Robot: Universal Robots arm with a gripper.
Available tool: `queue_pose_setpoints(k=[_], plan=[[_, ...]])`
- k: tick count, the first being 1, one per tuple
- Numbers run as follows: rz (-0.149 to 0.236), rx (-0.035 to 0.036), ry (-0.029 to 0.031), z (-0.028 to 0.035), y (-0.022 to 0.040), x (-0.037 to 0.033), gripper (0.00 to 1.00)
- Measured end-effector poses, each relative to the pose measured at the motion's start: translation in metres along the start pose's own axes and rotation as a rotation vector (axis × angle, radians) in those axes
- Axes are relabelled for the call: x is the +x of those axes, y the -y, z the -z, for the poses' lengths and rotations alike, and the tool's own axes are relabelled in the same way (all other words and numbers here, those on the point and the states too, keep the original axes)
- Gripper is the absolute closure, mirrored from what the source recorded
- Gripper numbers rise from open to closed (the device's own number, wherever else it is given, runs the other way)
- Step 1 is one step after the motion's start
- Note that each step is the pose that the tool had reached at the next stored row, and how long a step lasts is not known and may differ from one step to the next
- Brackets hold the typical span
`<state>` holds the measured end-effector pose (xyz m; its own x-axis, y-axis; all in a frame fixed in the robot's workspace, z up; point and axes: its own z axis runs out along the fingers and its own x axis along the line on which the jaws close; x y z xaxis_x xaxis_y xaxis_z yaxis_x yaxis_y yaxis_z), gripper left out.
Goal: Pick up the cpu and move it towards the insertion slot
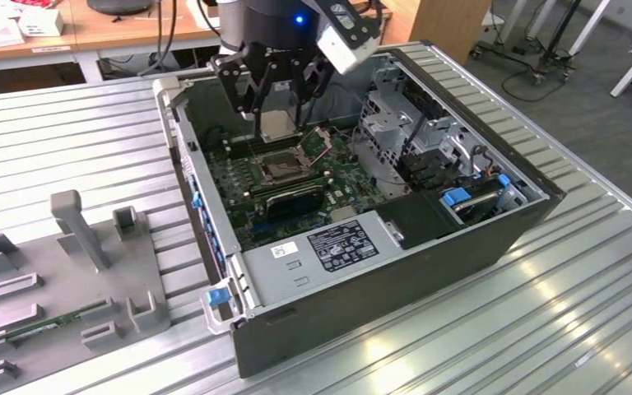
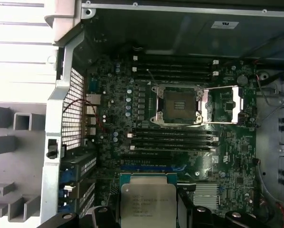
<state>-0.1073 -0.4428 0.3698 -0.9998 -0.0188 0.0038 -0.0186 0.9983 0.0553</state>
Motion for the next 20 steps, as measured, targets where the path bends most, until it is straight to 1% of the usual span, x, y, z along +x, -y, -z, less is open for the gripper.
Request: queue_pose_setpoints(k=[15,18,20], plan=[[0.0,0.0,0.0,-0.001,0.0007,-0.0363,0.45],[0.0,0.0,0.0001,-0.0012,0.0008,-0.0416,0.45],[0.0,0.0,0.0,-0.0012,0.0009,-0.0421,0.45]])
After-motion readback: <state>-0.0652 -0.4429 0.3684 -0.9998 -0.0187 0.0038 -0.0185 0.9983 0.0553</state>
